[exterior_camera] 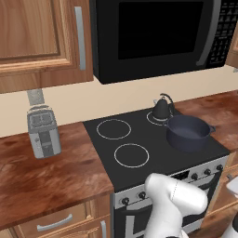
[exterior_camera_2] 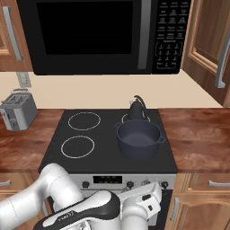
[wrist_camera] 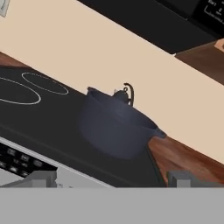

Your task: Pick the kettle from the cabinet and place it on a stove burner. Then pick the pot from the counter and place it on another stove burner. Finally, turn both burners on.

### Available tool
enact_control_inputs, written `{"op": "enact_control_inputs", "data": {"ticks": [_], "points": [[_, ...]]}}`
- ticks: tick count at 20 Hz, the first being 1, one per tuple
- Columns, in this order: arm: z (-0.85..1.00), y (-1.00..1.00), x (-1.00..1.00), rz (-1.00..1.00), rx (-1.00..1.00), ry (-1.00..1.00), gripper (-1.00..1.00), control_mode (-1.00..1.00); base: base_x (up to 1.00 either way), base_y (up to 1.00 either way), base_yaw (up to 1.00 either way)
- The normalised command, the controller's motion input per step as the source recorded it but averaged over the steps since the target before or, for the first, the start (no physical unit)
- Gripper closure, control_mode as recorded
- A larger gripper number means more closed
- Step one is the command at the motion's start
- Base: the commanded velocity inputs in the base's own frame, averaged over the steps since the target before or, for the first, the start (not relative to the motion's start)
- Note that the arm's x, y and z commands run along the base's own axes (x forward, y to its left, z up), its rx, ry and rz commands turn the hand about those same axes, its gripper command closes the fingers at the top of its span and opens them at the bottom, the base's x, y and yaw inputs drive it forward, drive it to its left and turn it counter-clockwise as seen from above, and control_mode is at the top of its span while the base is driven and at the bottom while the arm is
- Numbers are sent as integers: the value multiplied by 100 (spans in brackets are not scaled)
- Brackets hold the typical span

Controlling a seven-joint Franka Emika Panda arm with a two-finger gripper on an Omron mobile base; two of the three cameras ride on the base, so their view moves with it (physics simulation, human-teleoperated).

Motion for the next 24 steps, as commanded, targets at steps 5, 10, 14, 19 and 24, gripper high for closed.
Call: {"op": "enact_control_inputs", "data": {"ticks": [5,10,14,19,24], "points": [[-22,11,0,0,8,0,-100,-100,0,0,0],[-17,9,1,0,7,0,-100,-100,0,0,0],[-15,10,6,0,4,0,-100,-100,0,0,0],[-11,8,9,0,1,0,-100,-100,0,0,0],[-3,0,11,0,0,0,-100,-100,0,0,0]]}}
